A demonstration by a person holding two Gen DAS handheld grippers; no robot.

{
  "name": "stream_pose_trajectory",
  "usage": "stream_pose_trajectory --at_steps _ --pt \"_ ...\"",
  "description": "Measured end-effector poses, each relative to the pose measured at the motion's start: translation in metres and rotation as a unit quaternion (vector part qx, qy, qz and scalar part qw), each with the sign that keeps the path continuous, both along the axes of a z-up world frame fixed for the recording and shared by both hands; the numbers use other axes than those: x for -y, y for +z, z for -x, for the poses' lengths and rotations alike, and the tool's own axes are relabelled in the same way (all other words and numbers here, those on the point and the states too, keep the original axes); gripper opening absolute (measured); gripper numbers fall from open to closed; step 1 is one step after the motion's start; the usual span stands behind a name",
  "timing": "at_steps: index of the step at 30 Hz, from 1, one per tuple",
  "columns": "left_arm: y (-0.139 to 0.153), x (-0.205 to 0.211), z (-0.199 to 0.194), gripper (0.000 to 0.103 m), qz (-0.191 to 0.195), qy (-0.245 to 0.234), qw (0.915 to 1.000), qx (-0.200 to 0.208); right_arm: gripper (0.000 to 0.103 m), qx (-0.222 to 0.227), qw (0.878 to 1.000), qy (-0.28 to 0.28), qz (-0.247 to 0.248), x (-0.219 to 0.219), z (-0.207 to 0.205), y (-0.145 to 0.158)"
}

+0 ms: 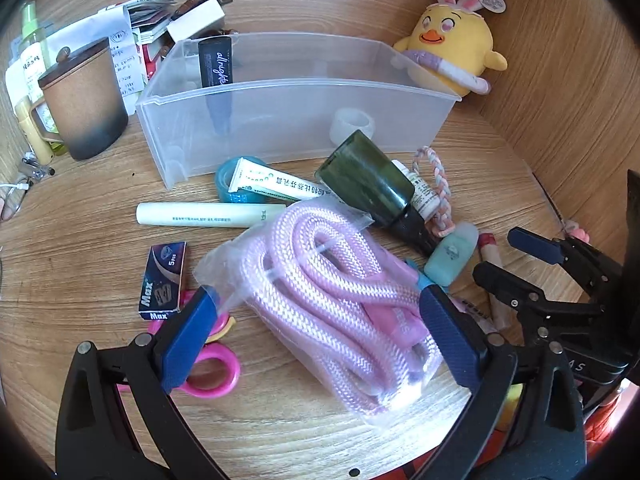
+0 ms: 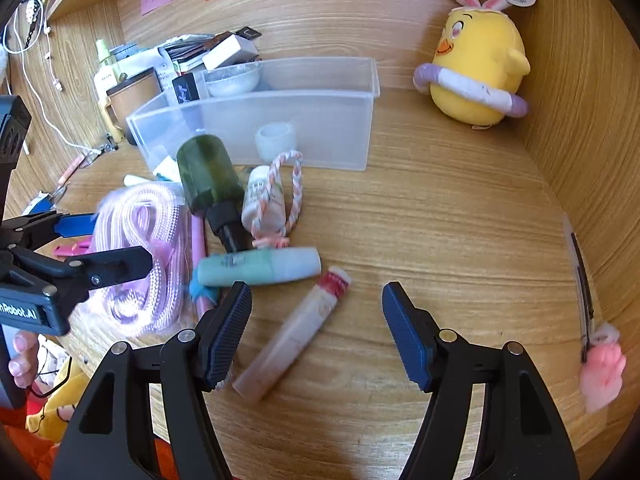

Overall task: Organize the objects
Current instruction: 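Move the right tool to the lip balm tube and the left tool to the bagged rope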

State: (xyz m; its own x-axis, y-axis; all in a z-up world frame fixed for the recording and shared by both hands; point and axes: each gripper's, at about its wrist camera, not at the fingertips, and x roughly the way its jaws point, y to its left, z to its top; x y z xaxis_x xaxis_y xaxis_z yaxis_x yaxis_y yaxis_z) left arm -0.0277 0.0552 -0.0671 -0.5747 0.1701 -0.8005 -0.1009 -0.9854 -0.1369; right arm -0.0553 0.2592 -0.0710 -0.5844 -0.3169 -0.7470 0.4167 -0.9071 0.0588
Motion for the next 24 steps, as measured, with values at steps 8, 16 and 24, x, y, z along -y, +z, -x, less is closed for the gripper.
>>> stream_pose_trajectory --at_steps 8,16,24 --pt "0.003 0.009 -0.011 0.101 0.056 -0.005 0.9983 -0.017 0.064 -0.008 1.0 0.002 -0.019 -0.008 -0.006 -0.006" --pt "0.011 0.011 -0.018 0.101 0.11 0.0 0.9939 -0.015 0.056 -0.019 1.0 -0.007 -0.021 -0.02 -0.007 -0.007" --pt "0.023 -0.021 0.0 0.101 0.093 -0.005 0.9955 -0.019 0.052 -0.023 1.0 -0.005 -0.001 -0.022 -0.011 -0.007"
